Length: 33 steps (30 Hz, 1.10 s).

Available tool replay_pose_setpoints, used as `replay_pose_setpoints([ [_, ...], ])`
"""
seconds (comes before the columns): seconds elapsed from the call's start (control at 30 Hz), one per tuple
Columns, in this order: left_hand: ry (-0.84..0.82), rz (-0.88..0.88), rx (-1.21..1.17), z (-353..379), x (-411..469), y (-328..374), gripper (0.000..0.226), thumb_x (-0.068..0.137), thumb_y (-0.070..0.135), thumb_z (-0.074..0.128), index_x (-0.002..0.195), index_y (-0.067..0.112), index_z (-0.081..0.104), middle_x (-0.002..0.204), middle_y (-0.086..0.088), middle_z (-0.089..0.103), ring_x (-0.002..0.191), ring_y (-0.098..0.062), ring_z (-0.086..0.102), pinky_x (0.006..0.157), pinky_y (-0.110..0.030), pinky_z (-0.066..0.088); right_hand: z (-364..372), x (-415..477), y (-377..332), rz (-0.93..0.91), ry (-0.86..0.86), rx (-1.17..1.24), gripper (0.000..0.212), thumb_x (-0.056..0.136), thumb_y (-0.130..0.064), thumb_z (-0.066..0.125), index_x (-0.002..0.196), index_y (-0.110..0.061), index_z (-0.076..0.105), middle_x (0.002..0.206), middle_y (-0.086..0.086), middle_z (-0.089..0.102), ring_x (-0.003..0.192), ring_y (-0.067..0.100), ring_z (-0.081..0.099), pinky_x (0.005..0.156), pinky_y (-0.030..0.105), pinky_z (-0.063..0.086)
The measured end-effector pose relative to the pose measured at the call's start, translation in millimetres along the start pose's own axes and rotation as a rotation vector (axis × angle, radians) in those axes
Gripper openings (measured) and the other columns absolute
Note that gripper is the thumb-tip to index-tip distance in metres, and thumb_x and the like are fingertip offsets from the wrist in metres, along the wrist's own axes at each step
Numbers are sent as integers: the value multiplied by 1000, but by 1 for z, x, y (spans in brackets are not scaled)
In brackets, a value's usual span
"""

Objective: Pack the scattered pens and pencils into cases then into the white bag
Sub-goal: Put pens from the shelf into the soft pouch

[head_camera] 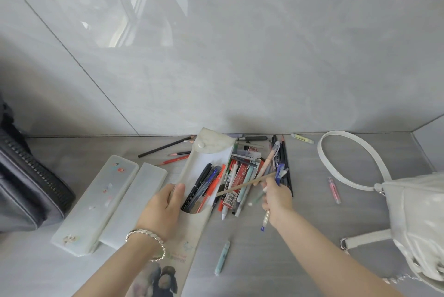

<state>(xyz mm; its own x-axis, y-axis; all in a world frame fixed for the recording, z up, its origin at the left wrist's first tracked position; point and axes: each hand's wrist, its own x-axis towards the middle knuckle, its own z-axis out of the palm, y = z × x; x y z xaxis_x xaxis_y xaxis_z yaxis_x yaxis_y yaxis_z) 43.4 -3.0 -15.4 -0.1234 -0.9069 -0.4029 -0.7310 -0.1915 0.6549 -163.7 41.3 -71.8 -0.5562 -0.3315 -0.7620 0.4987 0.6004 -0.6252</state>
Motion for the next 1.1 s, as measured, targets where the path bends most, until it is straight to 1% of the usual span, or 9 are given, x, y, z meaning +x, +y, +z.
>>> replay_pose_setpoints([
  [0.13, -44, -15, 52, 2, -2, -3, 41, 96, 38, 35, 63, 14, 38, 59, 1, 40, 57, -17, 38, 56, -30, 30, -13, -40, -28, -287, -154, 169, 30, 97, -20, 44, 72, -11, 56, 65, 1, 63, 71, 20, 58, 80, 31, 49],
  [0.3, -169, 44, 83, 17, -13, 6, 38, 96, 41, 34, 66, 20, 43, 60, 5, 44, 58, -12, 42, 55, -26, 33, -6, -98, -49, -443, -531, 607, 15, 96, -10, 41, 97, -15, 55, 64, 1, 67, 67, 13, 67, 71, 22, 56],
  [0.47, -183, 128, 24, 24, -22, 13, 36, 97, 37, 36, 64, 25, 43, 60, 8, 47, 60, -7, 44, 59, -21, 34, 14, -102, -21, -689, -587, 173, 37, 81, 1, 64, 106, -23, 51, 89, 0, 66, 86, 1, 64, 78, 13, 49],
  [0.6, -148, 126, -12, 22, -23, 11, 38, 97, 37, 36, 65, 17, 41, 60, 7, 43, 60, -11, 40, 60, -24, 33, 13, -88, -17, -1005, -381, 10, 39, 87, -3, 59, 108, -31, 44, 89, -3, 62, 85, 10, 65, 73, 15, 47],
  [0.7, -136, 125, -45, 22, -22, 10, 38, 96, 36, 37, 65, 16, 42, 59, 7, 42, 60, -13, 40, 60, -26, 33, 15, -78, -12, -1268, -324, -441, 15, 90, -22, 51, 100, -19, 61, 98, -1, 65, 96, 5, 57, 84, 7, 40],
  [0.8, -113, 92, -71, 21, -16, 8, 39, 96, 35, 38, 61, 17, 40, 59, 6, 41, 59, -14, 38, 61, -28, 33, 13, -68, -13, -1484, -370, -680, 30, 90, -26, 45, 102, -9, 67, 109, 2, 66, 119, 8, 45, 102, 14, 29],
  [0.9, -102, 30, 4, 18, -7, 5, 38, 97, 38, 35, 64, 19, 43, 61, 5, 44, 59, -12, 42, 57, -25, 33, 10, -55, -34, -1372, -460, -598, 31, 87, -32, 47, 109, -16, 63, 116, -10, 58, 120, 3, 40, 106, 15, 24],
  [1.0, -84, -26, 81, 17, 0, 2, 39, 97, 41, 32, 76, 14, 51, 66, 3, 50, 64, -14, 46, 55, -23, 33, 8, -19, -56, -1127, -197, -341, 12, 87, -17, 55, 97, -20, 61, 98, -9, 58, 94, 2, 53, 89, 23, 43],
  [1.1, -57, -67, 28, 16, 4, 1, 40, 98, 39, 32, 77, 9, 50, 66, 0, 47, 62, -16, 43, 56, -24, 32, 4, 34, -67, -716, 48, -665, 27, 89, -16, 54, 115, -7, 53, 109, 11, 63, 96, 24, 60, 87, 37, 48],
])
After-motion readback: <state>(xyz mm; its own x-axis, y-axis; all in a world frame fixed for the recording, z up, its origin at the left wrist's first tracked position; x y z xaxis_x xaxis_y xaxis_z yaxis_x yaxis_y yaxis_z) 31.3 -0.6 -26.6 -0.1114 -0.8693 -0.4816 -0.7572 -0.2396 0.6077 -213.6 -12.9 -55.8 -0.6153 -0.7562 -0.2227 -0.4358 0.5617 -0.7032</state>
